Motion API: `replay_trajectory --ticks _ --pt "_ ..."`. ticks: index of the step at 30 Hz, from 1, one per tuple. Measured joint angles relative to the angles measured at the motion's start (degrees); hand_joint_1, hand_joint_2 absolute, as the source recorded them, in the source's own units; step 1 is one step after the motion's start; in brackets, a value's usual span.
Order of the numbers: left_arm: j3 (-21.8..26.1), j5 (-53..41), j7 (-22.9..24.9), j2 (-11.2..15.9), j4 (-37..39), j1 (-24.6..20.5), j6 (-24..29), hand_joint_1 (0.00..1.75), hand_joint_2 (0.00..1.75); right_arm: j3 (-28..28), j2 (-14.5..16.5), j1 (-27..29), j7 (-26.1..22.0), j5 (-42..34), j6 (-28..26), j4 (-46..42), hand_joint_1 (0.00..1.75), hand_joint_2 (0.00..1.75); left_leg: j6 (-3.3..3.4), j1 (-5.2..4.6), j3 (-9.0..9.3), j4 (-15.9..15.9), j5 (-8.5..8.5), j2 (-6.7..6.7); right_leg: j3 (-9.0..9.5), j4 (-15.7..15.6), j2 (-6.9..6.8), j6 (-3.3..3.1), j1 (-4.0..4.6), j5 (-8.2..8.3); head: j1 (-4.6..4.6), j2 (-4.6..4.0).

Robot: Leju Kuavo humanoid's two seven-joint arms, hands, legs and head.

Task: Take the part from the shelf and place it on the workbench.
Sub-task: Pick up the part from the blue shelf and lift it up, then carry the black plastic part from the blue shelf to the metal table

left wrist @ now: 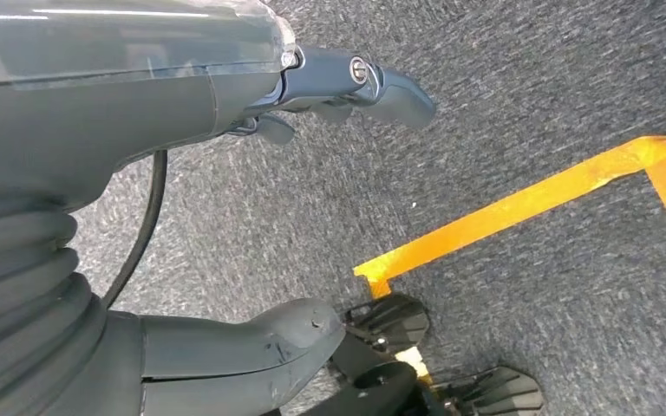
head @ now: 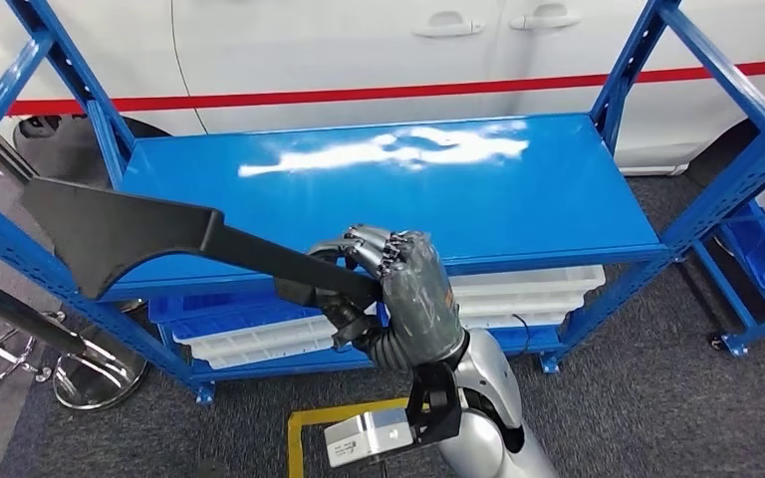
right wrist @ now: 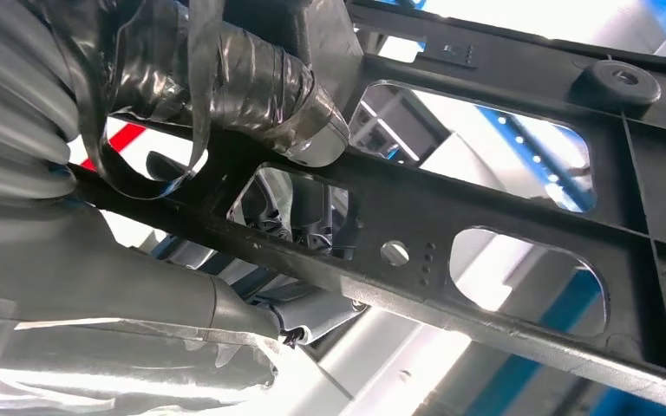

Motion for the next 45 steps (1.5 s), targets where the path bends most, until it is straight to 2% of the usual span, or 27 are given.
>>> replay_trajectory --ticks 2,3,5,7,8,10,12,14,16,18,19,22,23,24,26,28,30,31,33,34,36,38,39,40,41,43,45 --pt "-0.01 0.02 0.05 -0.17 0.03 0.04 -0.03 0.00 1.75 0.05 -0.09 0.07 -0.14 0.04 -0.01 0.01 1.75 1.75 0.63 0.02 -0.50 -0.63 0.80 0.05 -0.02 -0.47 0.06 0.67 -0.12 0.93 -0.01 -0.01" --pt "-0.01 0.03 0.13 -0.30 0.04 0.05 -0.10 0.00 1.75 0.06 -0.16 0.09 -0.22 0.01 0.01 0.01 1.75 1.75 1.07 0.14 -0.87 -0.81 1.45 0.18 -0.33 -0.11 0.19 1.00 -0.16 0.22 0.01 -0.01" --pt "-0.05 0.07 0.24 -0.50 0.04 0.05 -0.26 0.00 1.75 0.07 -0.35 0.16 -0.38 -0.04 0.05 0.03 1.75 1.75 2.02 0.39 -2.12 -1.07 3.03 0.51 -1.67 3.84 0.45 1.49 -0.26 -4.64 0.03 -0.02" --pt "-0.11 0.10 0.29 -0.51 0.04 0.06 -0.37 0.00 1.75 0.09 -0.55 0.20 -0.45 0.14 0.13 0.08 1.75 1.75 2.43 0.29 -3.87 -0.90 4.39 0.61 -3.29 11.37 0.45 1.82 -0.36 -10.39 0.03 -0.02" --pt "-0.14 0.11 0.33 -0.52 0.04 0.09 -0.41 0.00 1.75 0.09 -0.66 0.22 -0.45 0.38 0.17 0.15 1.75 1.75 2.39 0.25 -4.79 -0.75 4.99 0.65 -3.62 14.62 0.45 1.94 -0.39 -11.50 0.03 -0.01" --pt "-0.20 0.15 0.40 -0.57 0.04 0.14 -0.44 0.00 1.75 0.13 -0.83 0.24 -0.37 1.00 0.23 0.33 1.75 1.75 2.22 0.23 -6.67 -0.29 6.05 0.73 -2.03 16.41 0.44 1.95 -0.44 -9.92 0.03 -0.02" --pt "-0.28 0.19 0.43 -0.67 0.04 0.15 -0.44 0.00 1.75 0.22 -0.91 0.19 -0.13 1.50 0.25 0.44 1.75 1.75 1.90 0.22 -8.27 0.28 6.91 0.71 3.38 10.66 0.46 1.52 -0.44 -7.45 0.03 -0.02" --pt "-0.40 0.25 0.41 -0.80 0.04 0.14 -0.45 0.00 1.75 0.40 -0.91 0.07 0.14 1.85 0.21 0.45 1.75 1.75 1.37 0.10 -9.28 0.72 7.71 0.63 9.25 2.31 0.49 0.98 -0.19 -8.09 0.01 -0.01" --pt "-0.50 0.37 0.40 -0.87 0.04 0.10 -0.48 0.00 1.75 0.52 -0.91 -0.03 0.43 2.27 0.11 0.45 1.75 1.75 0.70 0.08 -9.83 0.62 8.77 0.62 11.14 -1.62 0.48 0.58 0.18 -9.01 0.00 0.00" --pt "-0.52 0.49 0.40 -0.87 0.04 0.14 -0.50 0.00 1.75 0.60 -0.91 -0.05 0.73 3.14 0.01 0.46 1.75 1.75 0.03 0.12 -10.45 0.55 9.16 0.51 10.36 -2.19 0.33 -0.07 0.05 -8.04 -0.01 0.00" --pt "-0.54 0.51 0.40 -0.87 0.04 0.21 -0.52 0.00 1.75 0.68 -0.91 -0.08 0.88 3.69 -0.04 0.46 1.75 1.75 -0.25 0.16 -10.97 1.40 8.04 0.42 9.86 -2.38 0.22 -0.55 -0.10 -7.43 -0.01 -0.01" --pt "-0.73 0.53 0.40 -0.91 0.04 0.34 -0.56 0.00 1.75 1.15 -0.90 -0.17 1.33 4.86 -0.26 0.47 1.75 1.75 -0.80 0.36 -13.71 10.57 0.21 0.31 7.89 -2.29 -0.06 -1.49 -0.11 -5.74 -0.01 -0.02" --pt "-0.82 0.54 0.40 -0.95 0.04 0.34 -0.57 0.00 1.75 1.30 -0.91 -0.17 1.40 5.03 -0.31 0.48 1.75 1.75 -0.91 0.38 -14.44 14.32 -1.66 0.32 7.07 -2.10 -0.12 -1.54 -0.01 -5.24 -0.01 -0.02" --pt "-0.89 0.54 0.40 -0.98 0.04 0.34 -0.57 0.00 1.75 1.40 -0.91 -0.17 1.44 5.11 -0.32 0.49 1.75 1.75 -0.94 0.38 -14.54 16.77 -2.23 0.32 6.23 -1.87 -0.16 -1.57 0.08 -4.73 -0.01 -0.02" --pt "-0.96 0.54 0.40 -1.01 0.04 0.34 -0.56 0.00 1.75 1.52 -0.91 -0.17 1.48 5.17 -0.32 0.50 1.75 1.75 -0.71 0.36 -11.96 15.66 -0.06 0.31 4.65 -1.44 -0.18 -1.52 0.24 -3.83 -0.01 -0.02" --pt "-1.11 0.54 0.40 -0.99 0.04 0.24 -0.54 0.00 1.75 1.58 -0.90 -0.18 1.50 5.26 -0.33 0.50 1.75 1.75 0.00 0.17 -6.25 7.84 2.25 0.25 3.47 -1.09 -0.14 -1.29 0.42 -3.02 -0.01 -0.01" --pt "-1.26 0.55 0.38 -0.97 0.04 0.07 -0.48 0.00 1.75 1.65 -0.90 -0.24 1.57 5.44 -0.38 0.50 1.75 1.75 0.56 -0.17 -1.84 0.69 2.13 0.17 2.79 -0.95 -0.20 -0.79 0.45 -2.15 -0.01 -0.02" --pt "-1.30 0.56 0.37 -0.97 0.04 0.02 -0.44 0.00 1.75 1.72 -0.90 -0.28 1.61 5.55 -0.40 0.50 1.75 1.75 0.69 -0.36 -1.11 -0.86 1.77 0.14 2.59 -1.02 -0.26 -0.46 0.37 -1.67 -0.01 -0.02" --pt "-1.35 0.56 0.36 -1.02 0.04 0.09 -0.42 0.00 1.75 1.86 -0.91 -0.33 1.68 5.72 -0.43 0.51 1.75 1.75 1.01 -0.34 -1.44 -1.68 2.70 0.22 2.32 -1.32 -0.27 0.22 0.22 -0.89 -0.01 -0.01" --pt "-1.39 0.56 0.37 -1.07 0.05 0.09 -0.42 0.00 1.75 1.91 -0.92 -0.34 1.74 5.76 -0.43 0.52 1.75 1.75 1.37 -0.20 -1.81 -1.96 3.39 0.34 1.97 -1.00 -0.16 0.54 0.19 -1.56 0.00 -0.01" --pt "-1.54 0.57 0.39 -1.15 0.06 -0.02 -0.42 0.00 1.75 1.92 -0.97 -0.34 1.90 5.86 -0.43 0.56 1.75 1.75 2.13 0.11 -2.95 -2.27 4.78 0.60 0.47 2.68 0.12 1.12 0.05 -5.88 0.02 -0.02" --pt "-1.74 0.59 0.40 -1.17 0.06 -0.11 -0.42 0.00 1.75 1.95 -1.06 -0.32 2.10 5.95 -0.44 0.63 1.75 1.75 2.41 0.05 -4.63 -1.84 5.79 0.69 -1.57 10.07 0.25 1.56 -0.24 -11.16 0.02 -0.02" --pt "-1.81 0.61 0.40 -1.18 0.06 -0.12 -0.42 0.00 1.75 1.96 -1.14 -0.31 2.20 5.98 -0.45 0.71 1.75 1.75 2.34 0.04 -5.52 -1.52 6.22 0.73 -2.13 13.36 0.26 1.76 -0.39 -12.31 0.02 -0.01" --pt "-1.87 0.62 0.40 -1.18 0.06 -0.12 -0.43 0.00 1.75 1.97 -1.22 -0.31 2.28 5.98 -0.45 0.79 1.75 1.75 2.25 0.05 -6.43 -1.10 6.60 0.78 -1.92 15.17 0.25 1.93 -0.55 -12.12 0.02 -0.01" --pt "-1.92 0.62 0.40 -1.18 0.06 -0.13 -0.43 0.00 1.75 1.97 -1.30 -0.31 2.34 5.98 -0.45 0.86 1.75 1.75 2.12 0.08 -7.35 -0.60 6.92 0.81 -0.68 14.97 0.25 2.05 -0.72 -10.86 0.02 0.00" --pt "-2.07 0.66 0.40 -1.19 0.06 -0.16 -0.45 0.00 1.75 2.00 -1.37 -0.36 2.39 5.99 -0.46 0.93 1.75 1.75 1.75 0.16 -8.93 0.47 7.43 0.80 4.39 8.90 0.26 2.08 -1.00 -8.36 0.01 0.00" --pt "-2.28 0.70 0.40 -1.20 0.06 -0.23 -0.48 0.00 1.75 2.05 -1.37 -0.44 2.41 6.08 -0.47 0.92 1.75 1.75 1.13 0.12 -9.94 1.23 7.96 0.74 8.95 1.93 0.39 1.73 -0.80 -8.63 -0.01 0.00"
